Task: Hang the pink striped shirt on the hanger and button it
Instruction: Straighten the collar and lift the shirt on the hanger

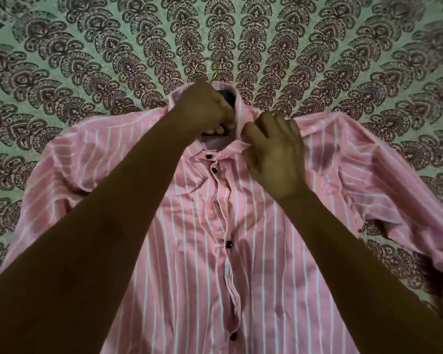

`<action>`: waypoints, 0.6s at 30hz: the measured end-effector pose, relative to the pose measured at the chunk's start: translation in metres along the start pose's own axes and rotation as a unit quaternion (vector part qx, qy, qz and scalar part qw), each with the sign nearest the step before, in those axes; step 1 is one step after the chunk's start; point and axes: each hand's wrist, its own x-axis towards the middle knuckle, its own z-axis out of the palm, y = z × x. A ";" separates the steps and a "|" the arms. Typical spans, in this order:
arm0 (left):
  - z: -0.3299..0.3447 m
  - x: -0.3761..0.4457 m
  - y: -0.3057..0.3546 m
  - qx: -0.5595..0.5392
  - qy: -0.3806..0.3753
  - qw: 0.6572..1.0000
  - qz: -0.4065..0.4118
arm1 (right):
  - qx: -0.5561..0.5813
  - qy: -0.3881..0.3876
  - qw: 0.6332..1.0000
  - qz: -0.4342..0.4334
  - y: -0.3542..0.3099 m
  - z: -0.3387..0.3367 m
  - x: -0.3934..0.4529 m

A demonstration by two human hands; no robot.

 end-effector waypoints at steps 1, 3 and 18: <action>-0.005 0.004 0.001 -0.023 0.026 0.999 -0.005 | -0.014 0.004 1.000 -0.008 -0.002 0.002 -0.003; -0.012 0.010 0.004 -0.043 0.058 0.997 -0.011 | -0.025 0.004 0.999 -0.022 -0.004 0.006 -0.008; 0.000 0.010 0.011 0.035 0.144 0.986 0.082 | -0.043 0.077 0.996 0.017 -0.013 0.005 0.007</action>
